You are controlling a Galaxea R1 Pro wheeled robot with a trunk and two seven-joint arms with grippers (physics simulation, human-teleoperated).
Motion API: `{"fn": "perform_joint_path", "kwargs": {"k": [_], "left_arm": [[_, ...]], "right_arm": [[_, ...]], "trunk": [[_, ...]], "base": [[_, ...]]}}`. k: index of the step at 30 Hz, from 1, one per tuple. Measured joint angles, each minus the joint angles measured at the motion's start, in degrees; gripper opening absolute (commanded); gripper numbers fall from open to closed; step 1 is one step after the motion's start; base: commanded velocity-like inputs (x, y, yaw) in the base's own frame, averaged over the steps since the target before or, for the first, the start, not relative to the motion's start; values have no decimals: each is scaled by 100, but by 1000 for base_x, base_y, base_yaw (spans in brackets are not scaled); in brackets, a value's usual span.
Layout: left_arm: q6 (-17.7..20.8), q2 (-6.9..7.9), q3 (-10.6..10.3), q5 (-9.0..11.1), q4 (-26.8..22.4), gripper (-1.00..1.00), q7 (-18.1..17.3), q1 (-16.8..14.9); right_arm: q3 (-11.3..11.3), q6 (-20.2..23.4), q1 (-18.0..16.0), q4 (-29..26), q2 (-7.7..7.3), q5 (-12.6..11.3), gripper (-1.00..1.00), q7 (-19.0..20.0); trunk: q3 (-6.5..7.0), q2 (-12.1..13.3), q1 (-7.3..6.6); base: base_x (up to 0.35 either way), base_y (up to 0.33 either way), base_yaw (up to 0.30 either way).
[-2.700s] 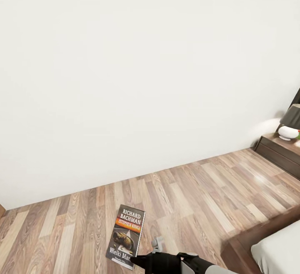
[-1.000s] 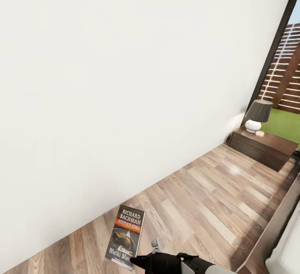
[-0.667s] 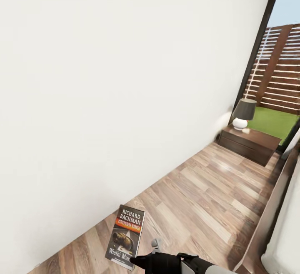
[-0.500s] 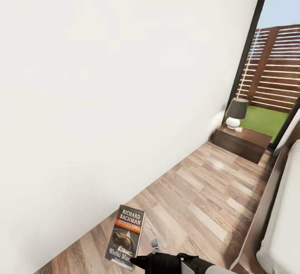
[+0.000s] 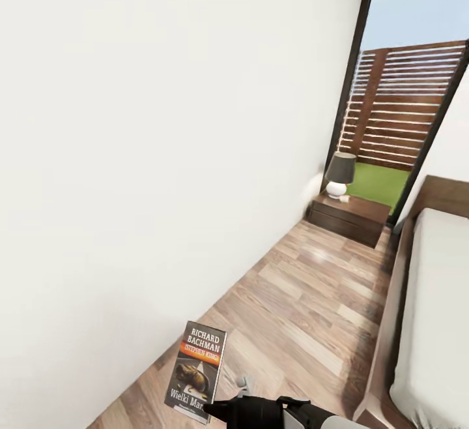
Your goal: In the bedroom, move the book from the bed onto either nightstand, and place the two sandals side by side next to the bed.
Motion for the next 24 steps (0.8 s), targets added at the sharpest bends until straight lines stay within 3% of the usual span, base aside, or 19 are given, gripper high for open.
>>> {"fn": "perform_joint_path", "kwargs": {"k": [10, 24], "left_arm": [[-1, -1, -2, -2, 0, 100, 0, 0], [0, -24, -3, -11, 0, 100, -1, 0]], "right_arm": [[1, 0, 0, 2, 0, 2, -100, 3], [1, 0, 0, 3, 0, 2, -100, 1]], "trunk": [[33, 0, 0], [78, 0, 1]], "base": [[234, 194, -275], [168, 35, -275]]}}
